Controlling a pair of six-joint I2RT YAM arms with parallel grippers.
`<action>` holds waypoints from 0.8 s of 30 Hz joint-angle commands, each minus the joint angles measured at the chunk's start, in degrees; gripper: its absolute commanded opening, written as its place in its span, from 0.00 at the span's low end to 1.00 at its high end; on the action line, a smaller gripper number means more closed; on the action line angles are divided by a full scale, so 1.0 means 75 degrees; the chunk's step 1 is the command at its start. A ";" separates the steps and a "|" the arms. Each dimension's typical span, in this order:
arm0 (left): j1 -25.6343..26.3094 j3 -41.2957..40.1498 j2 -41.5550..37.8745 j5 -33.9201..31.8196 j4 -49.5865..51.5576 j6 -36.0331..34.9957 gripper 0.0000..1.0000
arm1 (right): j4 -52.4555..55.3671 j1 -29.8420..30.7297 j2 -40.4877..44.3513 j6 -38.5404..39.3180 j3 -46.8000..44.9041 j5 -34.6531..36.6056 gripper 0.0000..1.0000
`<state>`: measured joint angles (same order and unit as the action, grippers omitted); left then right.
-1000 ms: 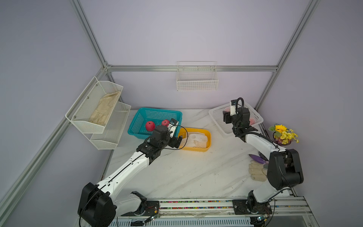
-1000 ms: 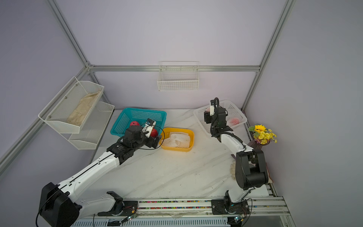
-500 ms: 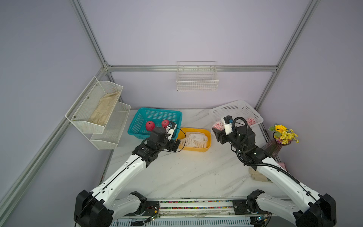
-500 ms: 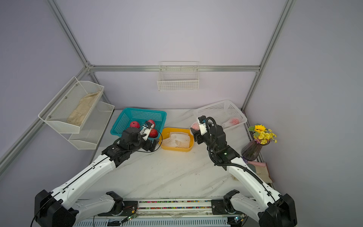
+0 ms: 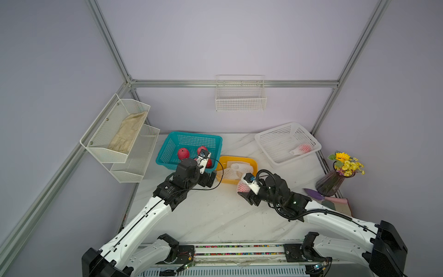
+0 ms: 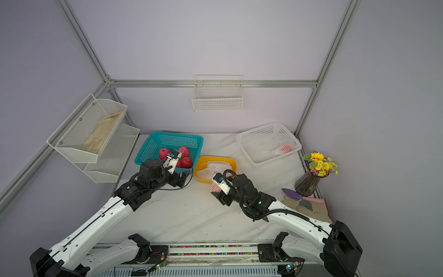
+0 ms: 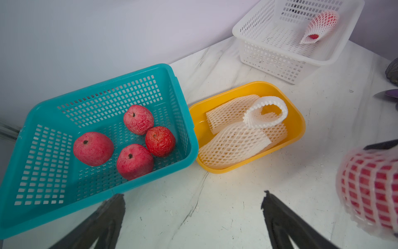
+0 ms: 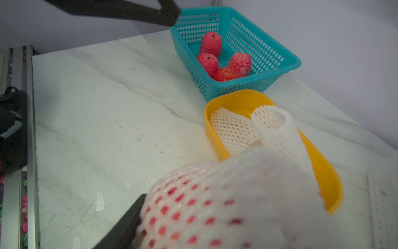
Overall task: Remove foam nets from apples
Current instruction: Place the apple at the center of the board.
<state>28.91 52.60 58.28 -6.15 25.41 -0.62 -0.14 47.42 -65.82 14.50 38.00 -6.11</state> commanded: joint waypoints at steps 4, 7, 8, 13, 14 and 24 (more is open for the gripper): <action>0.0001 -0.0500 -0.0189 -0.0015 0.0051 0.0182 1.00 | -0.1779 0.0153 -0.0891 0.1173 -0.0530 -0.0716 0.71; 0.0001 -0.0678 -0.0200 0.0087 0.0056 0.0308 1.00 | -0.2138 0.0152 -0.1477 0.1390 -0.0508 -0.0818 0.71; 0.0006 -0.0749 -0.0201 0.0102 0.0057 0.0412 1.00 | -0.2273 0.0152 -0.1647 0.1471 -0.0508 -0.0896 0.71; 0.0010 -0.1131 -0.0231 0.0607 -0.0177 0.0329 1.00 | -0.2861 0.0158 -0.2561 0.1709 -0.0536 -0.1068 0.72; 0.0002 -0.1151 -0.0216 0.0620 -0.0167 0.0330 1.00 | -0.2989 0.0157 -0.2689 0.1772 -0.0574 -0.1024 0.72; 0.0002 -0.1285 -0.0169 0.0585 -0.0104 0.0271 1.00 | -0.4555 0.0155 -0.3420 0.1792 -0.1130 -0.0630 0.76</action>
<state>28.91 45.08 57.67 -2.68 26.20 0.91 -27.70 48.34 -90.96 26.94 30.63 -11.42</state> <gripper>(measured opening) 0.997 0.764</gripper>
